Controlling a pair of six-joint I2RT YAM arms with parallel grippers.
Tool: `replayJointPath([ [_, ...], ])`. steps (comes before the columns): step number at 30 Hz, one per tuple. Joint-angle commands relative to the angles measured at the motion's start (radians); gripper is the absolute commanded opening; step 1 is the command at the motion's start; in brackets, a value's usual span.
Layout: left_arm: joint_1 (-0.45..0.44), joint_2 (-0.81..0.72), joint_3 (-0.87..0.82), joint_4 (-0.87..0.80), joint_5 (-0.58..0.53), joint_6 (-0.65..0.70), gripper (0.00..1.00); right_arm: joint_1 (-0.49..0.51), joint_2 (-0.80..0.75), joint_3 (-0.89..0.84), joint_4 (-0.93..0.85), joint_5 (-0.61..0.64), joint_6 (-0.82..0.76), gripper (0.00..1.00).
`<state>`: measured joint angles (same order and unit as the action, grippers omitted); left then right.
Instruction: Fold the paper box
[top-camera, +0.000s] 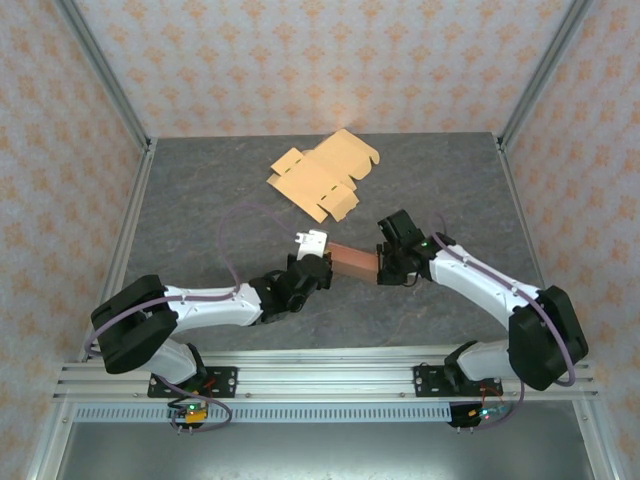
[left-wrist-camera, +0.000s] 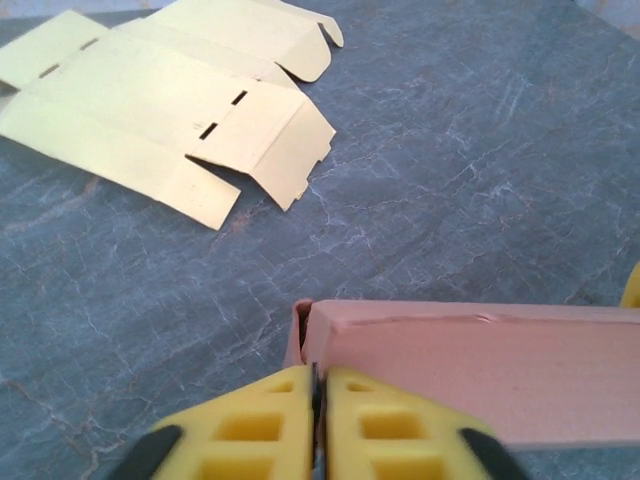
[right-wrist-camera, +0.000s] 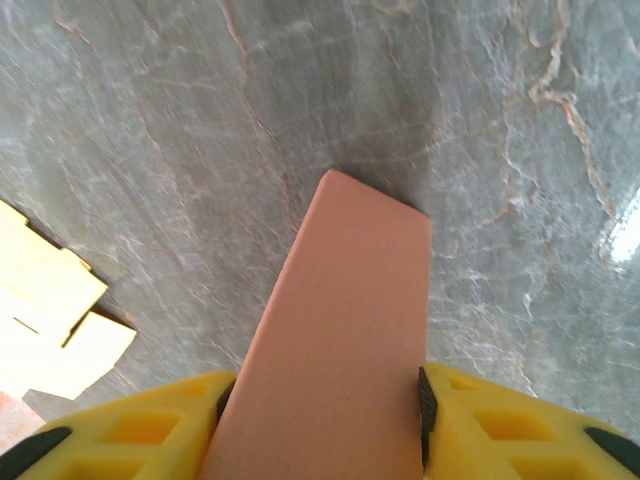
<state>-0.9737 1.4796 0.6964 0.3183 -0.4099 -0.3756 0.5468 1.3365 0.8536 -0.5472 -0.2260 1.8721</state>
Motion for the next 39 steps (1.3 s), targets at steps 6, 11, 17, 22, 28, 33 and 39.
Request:
replayJointPath([
  [6,-0.003,-0.206,-0.029,-0.050,0.024,-0.016,0.84,-0.044,0.027,0.024,-0.033,0.106,0.074,0.41],
  [11,0.080,-0.317,0.001,-0.195,0.064,-0.134,1.00,-0.067,0.055,0.024,-0.052,0.087,0.020,0.44],
  [17,0.232,-0.165,0.112,-0.278,0.246,-0.186,1.00,-0.068,0.043,0.015,-0.052,0.096,-0.014,0.44],
  [22,0.239,-0.013,0.242,-0.284,0.304,-0.190,1.00,-0.068,0.042,0.016,-0.059,0.096,-0.048,0.44],
  [28,0.242,0.095,0.307,-0.300,0.309,-0.223,1.00,-0.070,0.033,-0.012,-0.045,0.087,-0.042,0.44],
  [33,0.244,0.110,0.220,-0.231,0.323,-0.271,0.97,-0.085,0.039,-0.013,-0.039,0.079,-0.045,0.44],
  [39,0.242,0.113,0.119,-0.151,0.341,-0.322,0.97,-0.134,0.055,-0.004,-0.002,0.035,-0.070,0.44],
])
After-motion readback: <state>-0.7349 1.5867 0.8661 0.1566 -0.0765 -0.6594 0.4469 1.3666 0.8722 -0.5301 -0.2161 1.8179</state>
